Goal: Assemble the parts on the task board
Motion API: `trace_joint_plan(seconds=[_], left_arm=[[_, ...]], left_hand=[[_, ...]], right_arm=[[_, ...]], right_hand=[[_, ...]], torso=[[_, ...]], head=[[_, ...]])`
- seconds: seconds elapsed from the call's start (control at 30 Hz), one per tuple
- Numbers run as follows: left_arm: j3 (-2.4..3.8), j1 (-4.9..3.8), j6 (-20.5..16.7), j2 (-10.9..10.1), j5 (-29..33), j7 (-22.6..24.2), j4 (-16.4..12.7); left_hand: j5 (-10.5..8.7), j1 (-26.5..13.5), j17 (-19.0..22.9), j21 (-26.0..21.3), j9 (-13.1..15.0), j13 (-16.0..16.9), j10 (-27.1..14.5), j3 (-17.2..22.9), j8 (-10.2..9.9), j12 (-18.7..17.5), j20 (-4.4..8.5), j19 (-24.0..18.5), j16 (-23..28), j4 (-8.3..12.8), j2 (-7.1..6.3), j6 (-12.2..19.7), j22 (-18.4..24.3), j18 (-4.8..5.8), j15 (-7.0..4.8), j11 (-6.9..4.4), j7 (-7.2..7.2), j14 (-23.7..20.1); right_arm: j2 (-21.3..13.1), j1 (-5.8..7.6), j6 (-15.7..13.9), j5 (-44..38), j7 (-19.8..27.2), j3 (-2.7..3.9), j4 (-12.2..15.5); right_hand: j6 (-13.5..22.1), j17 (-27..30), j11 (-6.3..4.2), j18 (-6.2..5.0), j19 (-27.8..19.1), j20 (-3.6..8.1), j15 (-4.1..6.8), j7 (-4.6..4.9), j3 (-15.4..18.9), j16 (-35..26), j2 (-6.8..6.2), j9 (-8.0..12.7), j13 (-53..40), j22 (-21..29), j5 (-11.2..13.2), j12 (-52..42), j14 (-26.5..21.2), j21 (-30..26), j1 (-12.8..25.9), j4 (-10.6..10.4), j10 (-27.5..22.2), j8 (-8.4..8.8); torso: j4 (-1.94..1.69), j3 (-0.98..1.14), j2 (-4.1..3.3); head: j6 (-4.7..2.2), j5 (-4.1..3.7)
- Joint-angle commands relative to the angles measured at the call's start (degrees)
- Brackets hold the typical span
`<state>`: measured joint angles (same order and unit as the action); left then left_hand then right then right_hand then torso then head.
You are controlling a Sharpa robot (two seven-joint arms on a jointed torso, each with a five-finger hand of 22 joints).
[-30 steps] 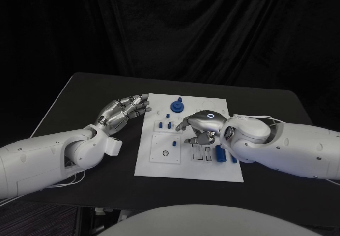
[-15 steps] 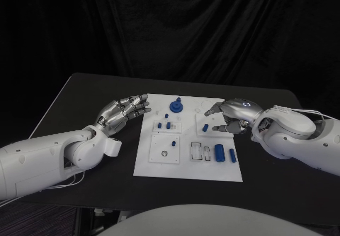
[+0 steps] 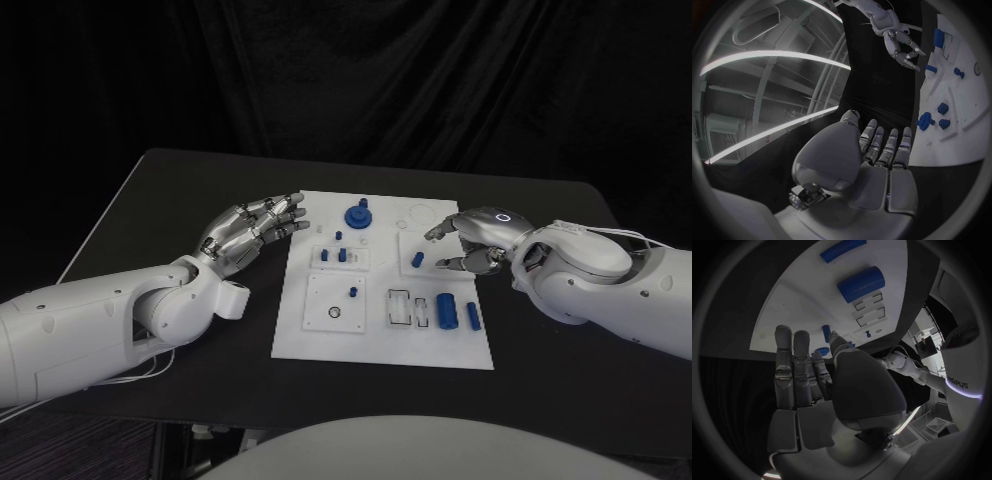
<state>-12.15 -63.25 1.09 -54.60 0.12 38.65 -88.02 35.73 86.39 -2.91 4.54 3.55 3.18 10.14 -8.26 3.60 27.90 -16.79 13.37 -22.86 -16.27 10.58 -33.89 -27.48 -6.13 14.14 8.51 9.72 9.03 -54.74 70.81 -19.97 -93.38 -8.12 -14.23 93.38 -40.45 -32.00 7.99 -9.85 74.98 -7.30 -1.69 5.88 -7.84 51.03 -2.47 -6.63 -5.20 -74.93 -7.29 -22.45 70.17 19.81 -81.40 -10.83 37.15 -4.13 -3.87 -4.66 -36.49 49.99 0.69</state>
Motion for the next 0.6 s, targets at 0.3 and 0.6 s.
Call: trace_joint_plan(seconds=[0.3,0.6], left_arm=[[0.06,0.20,1.1,0.3,0.3,0.5,0.1],[0.06,0.50,1.4,0.3,0.3,0.3,0.3]], left_hand=[[0.03,0.2,-0.1,0.4,0.1,0.1,0.2,0.5,0.3,0.5,-0.02,0.3,-0.5,0.0,0.35,-0.4,0.0,0.40,0.29,0.52,0.16,0.2],[0.05,0.2,-0.1,0.4,0.1,0.1,0.3,0.6,0.3,0.5,-0.01,0.3,-0.6,0.0,0.43,-0.4,0.1,0.45,0.29,0.65,0.24,0.2]], right_arm=[[3.3,-1.55,-2.7,4.1,2.2,0.04,-4.2],[5.4,-2.81,-2.4,4.4,3.3,0.06,-6.5]], right_hand=[[5.5,0.0,-0.23,0.42,0.8,-0.40,-0.47,-0.74,0.2,-0.2,0.25,1.6,0.7,-2.3,-0.8,0.1,0.6,0.2,-1.4,0.5,2.7,0.59],[-3.7,-0.4,-0.96,0.48,1.4,-0.36,-0.34,0.06,-0.4,0.1,0.88,0.0,-0.2,-2.6,-5.1,-2.2,1.0,1.2,-2.6,1.4,9.4,-2.29]], torso=[[-0.02,0.05,0.00],[-0.15,0.05,0.02]], head=[[0.01,0.00],[0.01,-0.21]])
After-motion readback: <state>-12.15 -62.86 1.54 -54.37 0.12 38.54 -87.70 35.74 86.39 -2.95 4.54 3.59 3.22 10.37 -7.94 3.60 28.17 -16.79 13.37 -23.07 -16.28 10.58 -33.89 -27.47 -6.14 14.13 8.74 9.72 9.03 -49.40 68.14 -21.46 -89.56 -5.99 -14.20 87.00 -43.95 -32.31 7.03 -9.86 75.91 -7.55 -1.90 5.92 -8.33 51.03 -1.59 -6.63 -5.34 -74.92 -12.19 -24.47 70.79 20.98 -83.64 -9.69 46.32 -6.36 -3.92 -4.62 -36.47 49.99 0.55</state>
